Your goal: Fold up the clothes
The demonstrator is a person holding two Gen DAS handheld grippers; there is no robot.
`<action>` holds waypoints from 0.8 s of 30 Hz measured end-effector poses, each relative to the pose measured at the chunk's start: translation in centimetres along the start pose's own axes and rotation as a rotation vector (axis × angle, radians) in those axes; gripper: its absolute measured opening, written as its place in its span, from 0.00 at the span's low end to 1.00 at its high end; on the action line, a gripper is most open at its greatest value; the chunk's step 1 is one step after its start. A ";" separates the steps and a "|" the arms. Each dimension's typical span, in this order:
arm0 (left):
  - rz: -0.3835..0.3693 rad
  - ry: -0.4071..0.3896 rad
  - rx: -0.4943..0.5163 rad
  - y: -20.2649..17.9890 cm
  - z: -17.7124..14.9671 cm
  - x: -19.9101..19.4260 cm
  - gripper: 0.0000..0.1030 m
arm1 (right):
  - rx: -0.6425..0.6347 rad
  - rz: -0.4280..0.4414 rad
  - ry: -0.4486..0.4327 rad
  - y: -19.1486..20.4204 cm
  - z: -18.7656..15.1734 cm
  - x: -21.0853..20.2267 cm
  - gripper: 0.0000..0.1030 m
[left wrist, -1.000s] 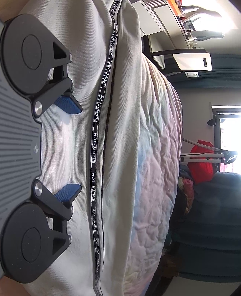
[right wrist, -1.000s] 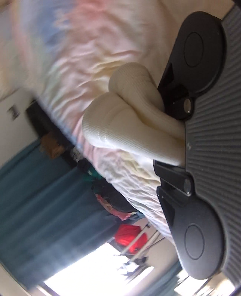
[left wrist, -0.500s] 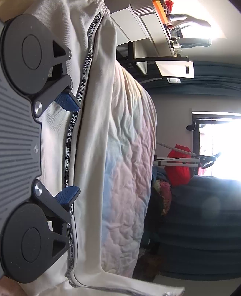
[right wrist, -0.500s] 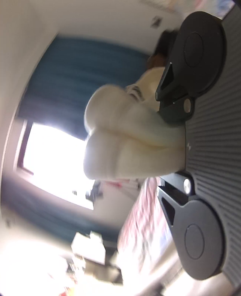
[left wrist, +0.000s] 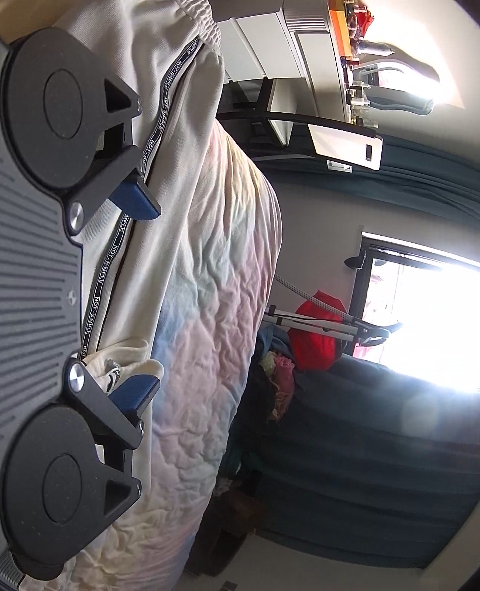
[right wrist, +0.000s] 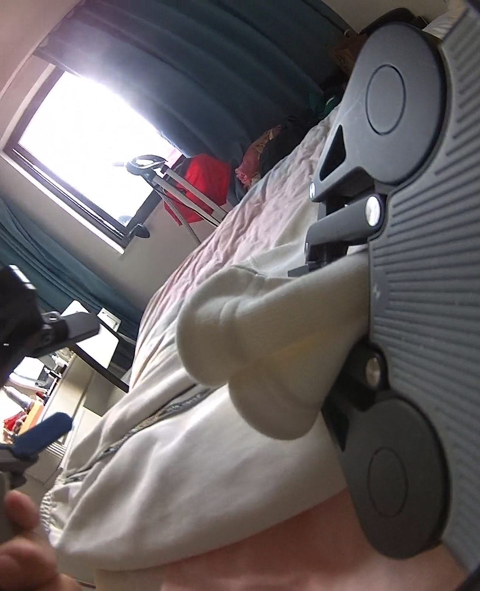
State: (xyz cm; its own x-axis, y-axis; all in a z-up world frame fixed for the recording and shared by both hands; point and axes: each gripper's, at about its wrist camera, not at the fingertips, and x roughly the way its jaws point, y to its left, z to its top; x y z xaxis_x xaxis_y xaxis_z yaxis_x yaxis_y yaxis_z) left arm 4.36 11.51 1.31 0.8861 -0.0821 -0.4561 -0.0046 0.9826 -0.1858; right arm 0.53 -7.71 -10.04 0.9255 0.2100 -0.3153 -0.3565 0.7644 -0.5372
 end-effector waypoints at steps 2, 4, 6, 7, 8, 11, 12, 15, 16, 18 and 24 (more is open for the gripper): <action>-0.021 0.014 -0.006 0.1 -0.2 0.4 0.90 | 0.045 0.019 -0.003 1.0 1.2 0.3 0.11; -0.042 0.027 -0.019 0.3 -0.4 0.6 0.90 | 0.069 0.028 0.028 1.9 1.3 1.2 0.13; -0.061 0.035 -0.041 0.6 -0.5 0.8 0.90 | 0.109 0.036 0.050 2.0 0.8 1.9 0.15; -0.071 0.039 -0.053 0.8 -0.6 0.9 0.90 | 0.130 0.049 0.054 1.7 0.6 2.0 0.18; -0.079 0.042 -0.064 1.0 -0.6 0.9 0.90 | 0.154 0.075 0.060 1.3 0.6 2.1 0.20; -0.106 0.058 -0.092 1.2 -0.7 0.9 0.90 | 0.312 0.219 0.090 -0.7 0.9 1.9 0.59; -0.116 0.065 -0.099 1.3 -0.7 0.9 0.90 | 0.392 0.286 0.107 -1.4 0.8 1.7 0.83; -0.159 0.109 -0.125 1.3 -1.1 1.0 0.90 | 0.574 0.413 0.135 -3.5 0.7 0.3 0.93; -0.172 0.122 -0.131 1.4 -1.3 1.0 0.90 | 0.624 0.422 0.141 -4.2 0.7 -0.5 0.93; -0.201 0.149 -0.143 1.4 -1.7 0.9 0.90 | 0.729 0.401 0.155 -6.2 0.4 -1.6 0.93; -0.368 0.322 -0.273 1.5 -3.4 2.7 0.88 | 1.006 0.247 0.094 -12.1 -2.5 -4.0 0.92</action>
State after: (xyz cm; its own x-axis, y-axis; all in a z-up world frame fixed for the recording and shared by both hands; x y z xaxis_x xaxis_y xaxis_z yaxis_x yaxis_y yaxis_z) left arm 5.12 12.16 -3.15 0.6656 -0.5005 -0.5536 0.1207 0.8042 -0.5819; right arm 0.85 -19.30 -4.22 0.8119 0.4147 -0.4109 -0.2233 0.8709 0.4379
